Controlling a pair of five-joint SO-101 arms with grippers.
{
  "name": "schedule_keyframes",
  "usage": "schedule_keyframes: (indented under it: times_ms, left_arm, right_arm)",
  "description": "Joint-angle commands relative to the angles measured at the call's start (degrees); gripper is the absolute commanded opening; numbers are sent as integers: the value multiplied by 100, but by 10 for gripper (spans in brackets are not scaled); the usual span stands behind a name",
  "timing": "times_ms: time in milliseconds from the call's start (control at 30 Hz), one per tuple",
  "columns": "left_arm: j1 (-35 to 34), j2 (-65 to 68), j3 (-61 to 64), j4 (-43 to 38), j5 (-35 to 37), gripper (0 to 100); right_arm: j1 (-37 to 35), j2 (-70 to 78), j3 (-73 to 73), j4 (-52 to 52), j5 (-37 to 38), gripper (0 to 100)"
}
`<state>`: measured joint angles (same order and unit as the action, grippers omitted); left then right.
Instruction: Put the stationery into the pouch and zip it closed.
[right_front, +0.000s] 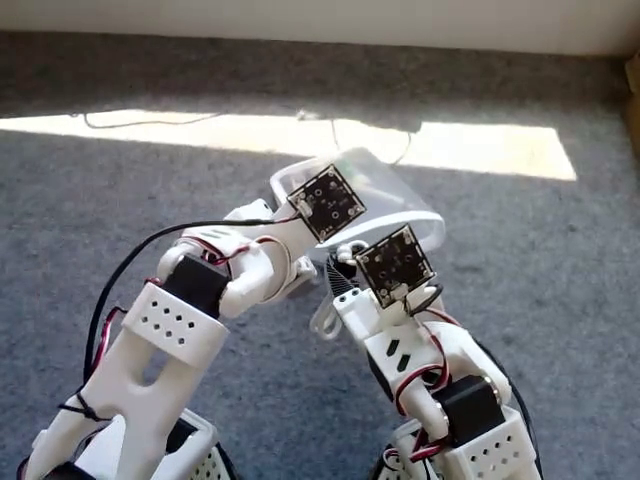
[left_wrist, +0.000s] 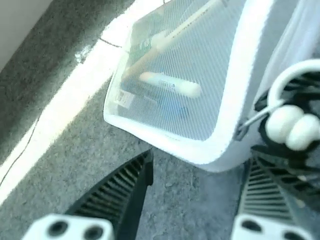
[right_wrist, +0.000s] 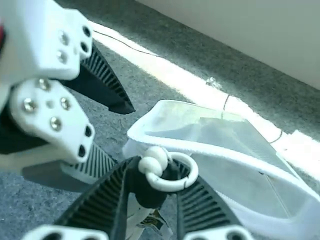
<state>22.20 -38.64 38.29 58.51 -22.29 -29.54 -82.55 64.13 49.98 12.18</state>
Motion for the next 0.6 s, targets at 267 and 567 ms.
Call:
schedule_keyframes:
  times_ms: [267, 567]
  left_arm:
    - [207, -215, 725, -1415, 510, 185]
    - [268, -215, 831, -1873, 879, 186]
  right_arm:
    - [497, -136, -119, -163, -325, 5]
    - [497, -136, -119, -163, -360, 5]
